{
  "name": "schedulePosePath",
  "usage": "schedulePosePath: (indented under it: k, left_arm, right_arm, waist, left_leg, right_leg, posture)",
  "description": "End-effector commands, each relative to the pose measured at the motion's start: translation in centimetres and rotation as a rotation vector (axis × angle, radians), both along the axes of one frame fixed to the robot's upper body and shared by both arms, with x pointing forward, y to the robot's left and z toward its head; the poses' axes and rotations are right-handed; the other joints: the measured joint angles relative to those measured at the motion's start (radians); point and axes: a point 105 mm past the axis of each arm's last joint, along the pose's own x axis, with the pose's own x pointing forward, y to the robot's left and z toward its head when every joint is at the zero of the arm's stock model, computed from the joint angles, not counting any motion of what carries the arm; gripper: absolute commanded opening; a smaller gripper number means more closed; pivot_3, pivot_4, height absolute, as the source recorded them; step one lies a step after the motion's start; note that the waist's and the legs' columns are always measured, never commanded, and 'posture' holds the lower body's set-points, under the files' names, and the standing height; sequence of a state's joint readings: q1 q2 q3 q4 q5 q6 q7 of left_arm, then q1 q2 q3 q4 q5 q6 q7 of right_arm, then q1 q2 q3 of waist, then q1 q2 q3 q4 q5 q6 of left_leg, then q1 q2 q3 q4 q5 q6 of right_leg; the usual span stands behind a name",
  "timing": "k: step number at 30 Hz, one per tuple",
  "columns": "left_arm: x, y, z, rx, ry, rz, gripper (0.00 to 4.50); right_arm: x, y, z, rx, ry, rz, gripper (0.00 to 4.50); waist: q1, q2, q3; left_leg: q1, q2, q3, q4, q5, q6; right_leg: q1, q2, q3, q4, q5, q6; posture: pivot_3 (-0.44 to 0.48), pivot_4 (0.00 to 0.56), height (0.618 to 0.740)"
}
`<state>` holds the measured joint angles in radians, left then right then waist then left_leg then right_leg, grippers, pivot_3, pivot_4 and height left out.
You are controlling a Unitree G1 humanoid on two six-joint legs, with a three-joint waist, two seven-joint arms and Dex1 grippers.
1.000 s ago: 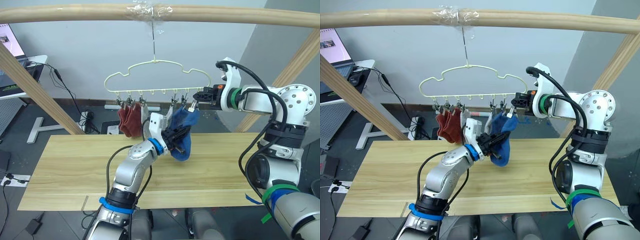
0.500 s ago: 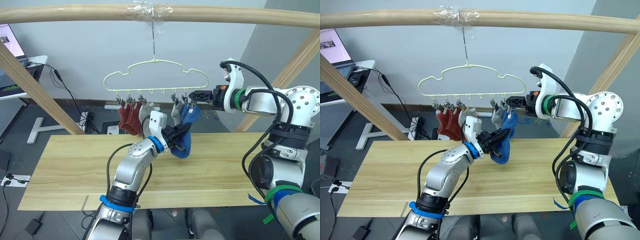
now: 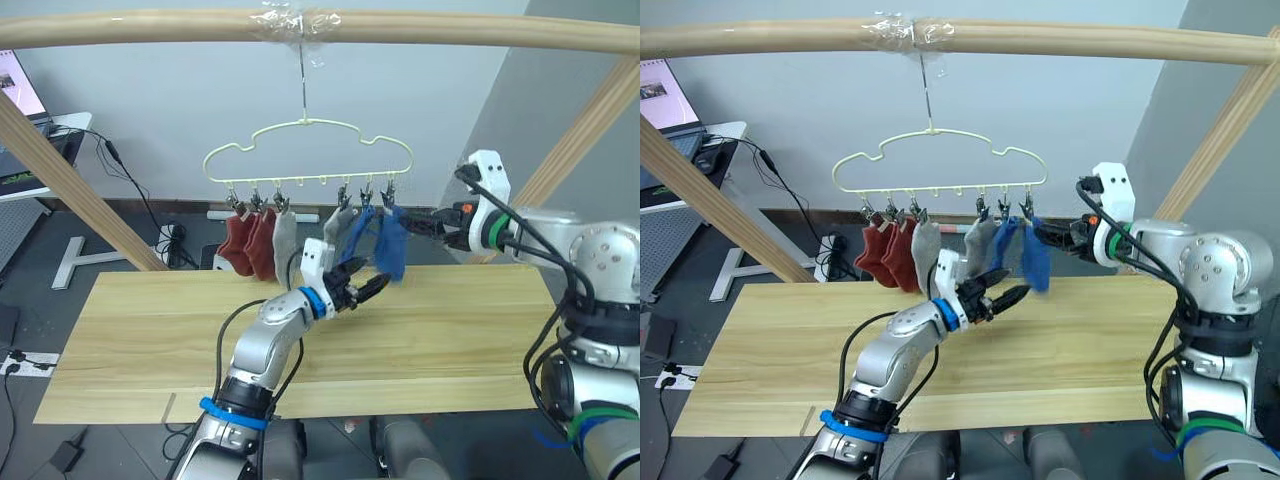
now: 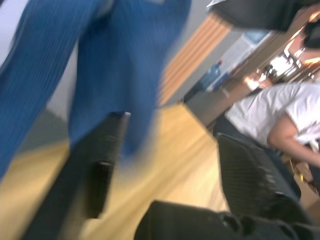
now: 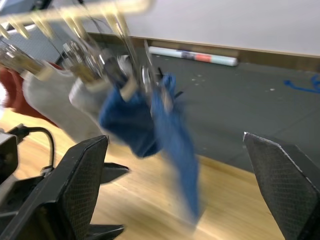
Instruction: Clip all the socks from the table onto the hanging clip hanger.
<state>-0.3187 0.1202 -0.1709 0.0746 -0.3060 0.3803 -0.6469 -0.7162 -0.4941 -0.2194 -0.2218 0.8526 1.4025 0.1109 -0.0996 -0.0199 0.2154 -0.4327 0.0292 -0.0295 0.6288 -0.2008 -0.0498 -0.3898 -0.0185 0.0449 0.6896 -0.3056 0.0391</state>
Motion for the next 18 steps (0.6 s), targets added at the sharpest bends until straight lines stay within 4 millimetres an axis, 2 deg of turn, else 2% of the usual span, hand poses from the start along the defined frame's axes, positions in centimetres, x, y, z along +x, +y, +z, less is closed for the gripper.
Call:
schedulePosePath:
  k: [1, 4, 6, 8, 10, 12, 15, 18]
  left_arm:
    - [-0.6, 2.4, -0.8, 0.053, -0.022, 0.016, 4.47]
    - [-1.5, 6.4, -1.3, 0.124, -0.033, 0.057, 4.47]
    - [-2.1, 10.3, -1.6, 0.211, -0.059, 0.124, 4.47]
    - [-2.5, 12.4, -1.8, 0.259, -0.067, 0.167, 4.47]
    - [-3.4, 16.1, -1.4, 0.336, -0.084, 0.248, 4.47]
    - [-4.2, 18.3, -1.1, 0.376, -0.083, 0.292, 4.47]
    - [-6.1, 23.3, 0.1, 0.467, -0.072, 0.404, 4.47]
    - [-7.4, 25.9, 0.9, 0.560, -0.079, 0.439, 4.47]
  right_arm:
    - [-0.7, -1.0, -0.6, -0.096, -0.102, -0.001, 4.50]
    - [-1.3, -2.3, -2.7, -0.225, -0.159, 0.013, 4.50]
    - [-1.9, -2.8, -3.7, -0.298, -0.207, 0.054, 4.50]
    - [-2.2, -3.1, -4.4, -0.338, -0.237, 0.084, 4.50]
    - [-3.0, -3.8, -5.2, -0.394, -0.259, 0.127, 4.50]
    - [-3.5, -4.1, -5.6, -0.425, -0.270, 0.166, 4.50]
    - [-4.4, -5.0, -5.8, -0.462, -0.287, 0.229, 4.50]
    - [-5.5, -4.8, -5.9, -0.464, -0.305, 0.335, 4.50]
  waist:
    - [-0.001, 0.000, 0.000]
    - [-0.001, 0.000, 0.000]
    - [-0.004, 0.000, 0.000]
    - [-0.006, 0.000, 0.000]
    - [-0.005, 0.000, 0.000]
    - [-0.003, 0.000, 0.001]
    - [0.001, -0.002, 0.001]
    - [0.011, -0.002, 0.001]
  left_leg:
    - [0.000, 0.000, 0.000, 0.000, 0.000, 0.000]
    - [0.000, 0.000, 0.000, 0.000, 0.000, 0.000]
    - [0.000, 0.000, 0.000, 0.000, 0.000, 0.000]
    - [0.001, 0.001, 0.000, 0.000, 0.000, 0.000]
    - [0.001, 0.001, 0.000, 0.000, 0.000, 0.000]
    - [0.001, 0.001, 0.000, 0.000, 0.000, 0.000]
    - [0.001, 0.002, 0.001, 0.001, 0.000, 0.000]
    - [0.002, 0.003, 0.000, 0.000, 0.000, 0.000]
  right_leg:
    - [0.000, 0.000, 0.000, 0.000, 0.000, 0.000]
    - [0.000, 0.000, 0.000, 0.000, 0.000, 0.000]
    - [0.000, 0.000, 0.001, 0.000, 0.000, 0.000]
    - [0.000, 0.000, 0.000, 0.000, 0.000, 0.000]
    - [0.000, 0.000, 0.000, 0.000, 0.000, 0.001]
    - [0.001, 0.000, 0.001, -0.001, -0.001, 0.001]
    - [0.001, -0.001, 0.001, -0.001, -0.001, 0.001]
    - [0.001, 0.000, 0.001, -0.002, -0.001, 0.001]
  posture:
    - [-0.162, 0.183, 0.740]
    - [-0.148, 0.190, 0.740]
    - [-0.136, 0.191, 0.740]
    - [-0.136, 0.191, 0.740]
    - [-0.123, 0.191, 0.740]
    - [-0.113, 0.192, 0.740]
    - [-0.090, 0.195, 0.740]
    - [-0.065, 0.195, 0.740]
